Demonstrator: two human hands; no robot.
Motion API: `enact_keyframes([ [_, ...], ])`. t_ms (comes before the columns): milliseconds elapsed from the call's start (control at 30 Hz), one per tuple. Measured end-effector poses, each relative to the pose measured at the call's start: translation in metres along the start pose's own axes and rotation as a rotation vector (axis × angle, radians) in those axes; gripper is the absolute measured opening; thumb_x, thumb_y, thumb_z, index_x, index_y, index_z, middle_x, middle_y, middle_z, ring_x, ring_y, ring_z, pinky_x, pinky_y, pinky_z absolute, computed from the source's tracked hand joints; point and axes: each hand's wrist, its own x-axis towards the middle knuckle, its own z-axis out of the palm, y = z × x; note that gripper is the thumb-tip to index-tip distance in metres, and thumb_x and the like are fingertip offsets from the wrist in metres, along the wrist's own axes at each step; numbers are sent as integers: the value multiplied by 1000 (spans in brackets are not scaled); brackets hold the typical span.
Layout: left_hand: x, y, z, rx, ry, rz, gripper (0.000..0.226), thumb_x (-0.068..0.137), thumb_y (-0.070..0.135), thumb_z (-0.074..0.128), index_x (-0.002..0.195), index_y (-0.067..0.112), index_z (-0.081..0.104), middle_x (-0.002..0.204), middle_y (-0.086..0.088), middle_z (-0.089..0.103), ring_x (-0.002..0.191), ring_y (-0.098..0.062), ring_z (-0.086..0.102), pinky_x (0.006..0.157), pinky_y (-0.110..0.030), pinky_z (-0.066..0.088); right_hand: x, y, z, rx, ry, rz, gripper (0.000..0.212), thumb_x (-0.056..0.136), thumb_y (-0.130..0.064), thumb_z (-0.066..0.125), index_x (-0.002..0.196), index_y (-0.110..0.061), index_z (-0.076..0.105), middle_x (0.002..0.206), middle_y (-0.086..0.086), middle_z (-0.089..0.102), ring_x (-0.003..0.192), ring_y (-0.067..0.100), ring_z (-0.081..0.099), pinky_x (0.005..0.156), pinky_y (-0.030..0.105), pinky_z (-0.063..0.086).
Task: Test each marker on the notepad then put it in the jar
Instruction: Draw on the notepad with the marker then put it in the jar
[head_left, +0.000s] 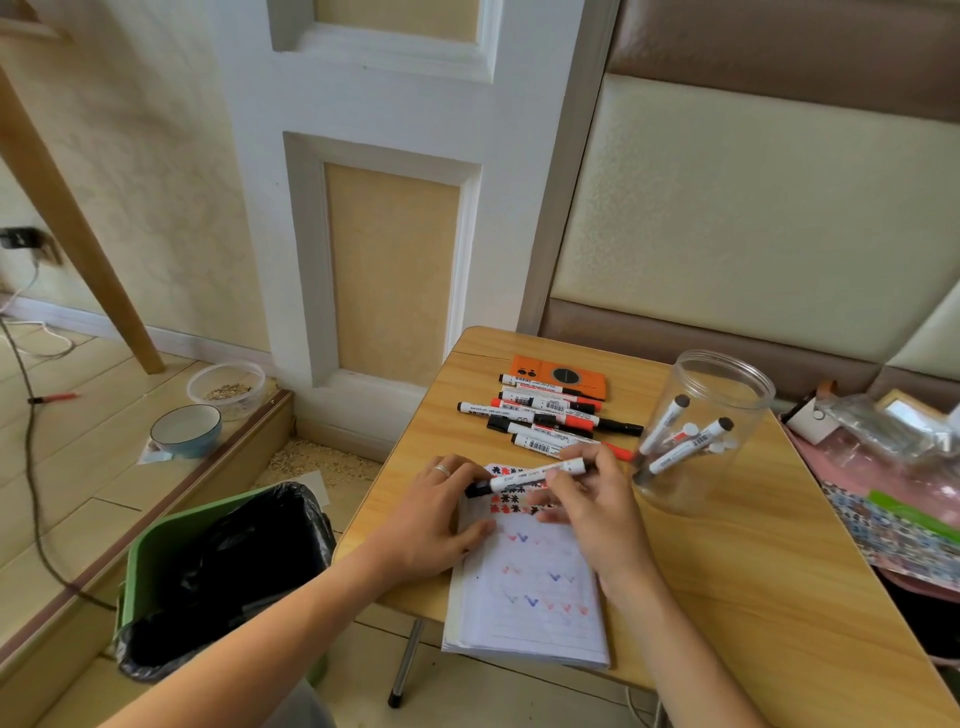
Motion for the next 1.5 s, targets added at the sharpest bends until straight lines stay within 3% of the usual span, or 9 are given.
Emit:
enact_keyframes([
  [233, -3, 6, 5, 155, -33, -2, 53, 98, 50, 47, 148, 34, 40, 156, 8, 31, 146, -10, 23, 120, -29, 4, 26, -67, -47, -207, 278, -360, 12, 99, -21, 66, 102, -28, 58, 97, -4, 77, 81, 20, 78, 71, 40, 62],
  [467, -4, 8, 5, 211, -81, -13, 55, 100, 51, 40, 152, 34, 34, 161, 7, 27, 149, -9, 19, 120, -27, 0, 58, -141, -110, -535, 645, -631, 17, 94, -30, 55, 108, -23, 48, 102, 1, 71, 82, 32, 74, 76, 49, 57],
  [633, -4, 12, 3, 215, -104, -26, 55, 101, 51, 40, 153, 34, 33, 161, 8, 25, 148, -11, 21, 119, -27, 0, 65, -134, -111, -808, 576, -584, 31, 99, -5, 52, 129, -14, 50, 94, 11, 61, 81, 31, 56, 58, 30, 34],
  [867, -4, 15, -1, 229, -122, -39, 55, 101, 51, 40, 153, 34, 31, 161, 8, 25, 149, -12, 21, 121, -30, 3, 62, -127, -106, -962, 695, -621, 19, 96, 1, 49, 110, -6, 60, 106, 19, 60, 81, 39, 59, 65, 32, 34],
  [1033, -4, 15, -1, 221, -117, -35, 55, 101, 50, 41, 153, 32, 33, 160, 7, 27, 148, -15, 23, 119, -27, 4, 78, -115, -109, -1107, 431, -352, 10, 97, -12, 50, 93, -12, 58, 92, 8, 61, 79, 30, 58, 65, 40, 51],
  [1200, -4, 12, 0, 235, -127, -26, 58, 99, 53, 36, 153, 33, 33, 160, 8, 27, 147, -13, 25, 119, -28, 5, 84, -102, -106, -1298, 161, -176, 48, 108, -35, 24, 83, -18, 62, 90, 11, 73, 85, 30, 66, 78, 40, 53],
  [1300, -4, 14, 0, 230, -123, -32, 55, 101, 51, 38, 153, 32, 32, 160, 8, 26, 147, -13, 24, 119, -28, 4, 83, -103, -105, -1369, 78, -144, 64, 110, -50, 19, 84, -16, 66, 71, 5, 71, 66, 21, 67, 81, 39, 55],
  [1400, -5, 16, -1, 227, -116, -28, 54, 102, 49, 40, 153, 31, 33, 160, 8, 27, 147, -13, 24, 117, -26, 4, 84, -100, -103, -1292, 178, -201, 47, 109, -49, 33, 100, -16, 64, 87, 4, 70, 77, 22, 65, 78, 40, 55],
  [1500, -5, 15, -1, 218, -114, -21, 55, 102, 49, 40, 154, 31, 33, 161, 8, 25, 148, -11, 22, 119, -27, 3, 77, -93, -94, -1214, 420, -553, 20, 104, -26, 53, 101, -9, 63, 97, 7, 63, 79, 22, 57, 67, 32, 45],
])
